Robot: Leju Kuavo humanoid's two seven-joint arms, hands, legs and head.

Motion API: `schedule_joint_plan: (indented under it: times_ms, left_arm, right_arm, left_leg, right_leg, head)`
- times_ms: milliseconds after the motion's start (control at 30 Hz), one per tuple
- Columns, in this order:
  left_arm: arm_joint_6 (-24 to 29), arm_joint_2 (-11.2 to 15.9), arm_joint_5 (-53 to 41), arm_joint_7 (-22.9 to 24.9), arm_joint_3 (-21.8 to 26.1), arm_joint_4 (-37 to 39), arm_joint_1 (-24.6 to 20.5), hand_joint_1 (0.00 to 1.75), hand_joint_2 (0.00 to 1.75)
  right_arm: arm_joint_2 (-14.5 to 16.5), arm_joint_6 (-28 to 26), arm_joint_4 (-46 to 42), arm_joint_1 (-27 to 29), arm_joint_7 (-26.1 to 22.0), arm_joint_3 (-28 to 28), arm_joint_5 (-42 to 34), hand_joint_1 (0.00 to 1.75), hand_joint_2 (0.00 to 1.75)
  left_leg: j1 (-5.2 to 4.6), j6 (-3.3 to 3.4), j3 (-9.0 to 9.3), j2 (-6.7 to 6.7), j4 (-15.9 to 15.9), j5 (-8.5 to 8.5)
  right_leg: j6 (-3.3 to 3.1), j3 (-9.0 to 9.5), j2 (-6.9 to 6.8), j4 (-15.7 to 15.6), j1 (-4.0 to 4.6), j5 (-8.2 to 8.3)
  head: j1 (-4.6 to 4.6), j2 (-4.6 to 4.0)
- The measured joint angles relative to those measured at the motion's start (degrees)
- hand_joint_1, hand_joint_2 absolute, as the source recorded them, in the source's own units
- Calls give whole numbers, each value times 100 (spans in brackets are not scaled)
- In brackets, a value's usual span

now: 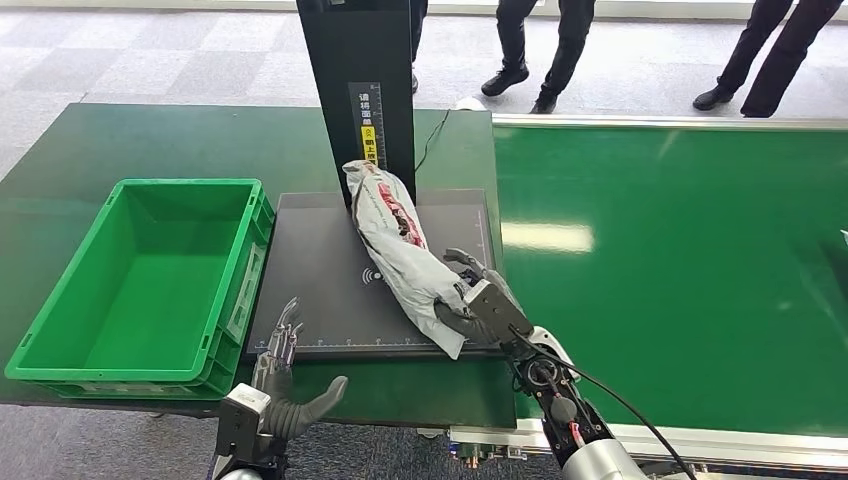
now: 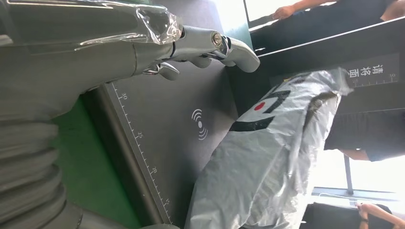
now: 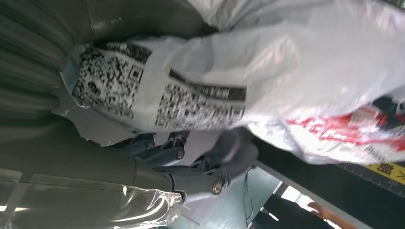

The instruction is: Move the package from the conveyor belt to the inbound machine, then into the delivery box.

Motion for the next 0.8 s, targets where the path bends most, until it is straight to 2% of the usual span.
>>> schedule_joint_plan:
  times_ms: [167,367,667,800]
  left_arm:
    - [7,1,1,0,-1,0,0,0,175]
    - [96,7,15,1,-7,-1,30,0,175]
    - [209,15,68,0,-24,-16,122,0,175]
    - [265,16,73,0,-26,-69,204,0,175]
  right_arm:
    - [2,-155,4,14,0,-42,-162,0,175]
    - [51,-168,-179,98,-441,-278,-677,0,175]
    - [154,-159,-1184,537,-619,-815,-1734,0,175]
    - [238,-93,-1878,966,-623,-933,-2196,0,175]
  left_leg:
    - [0,0,0,0,0,0]
    - [0,0,0,0,0,0]
    - [0,0,-1,0,0,-1]
    - [0,-1,-1,-1,-1,-2]
  right_leg:
    - [0,0,0,0,0,0]
    - [0,0,0,0,0,0]
    - [0,0,0,0,0,0]
    - [0,-1,-1,0,0,-2]
  head:
    - [-1,0]
    - [-1,0]
    - [-1,0]
    - [-1,0]
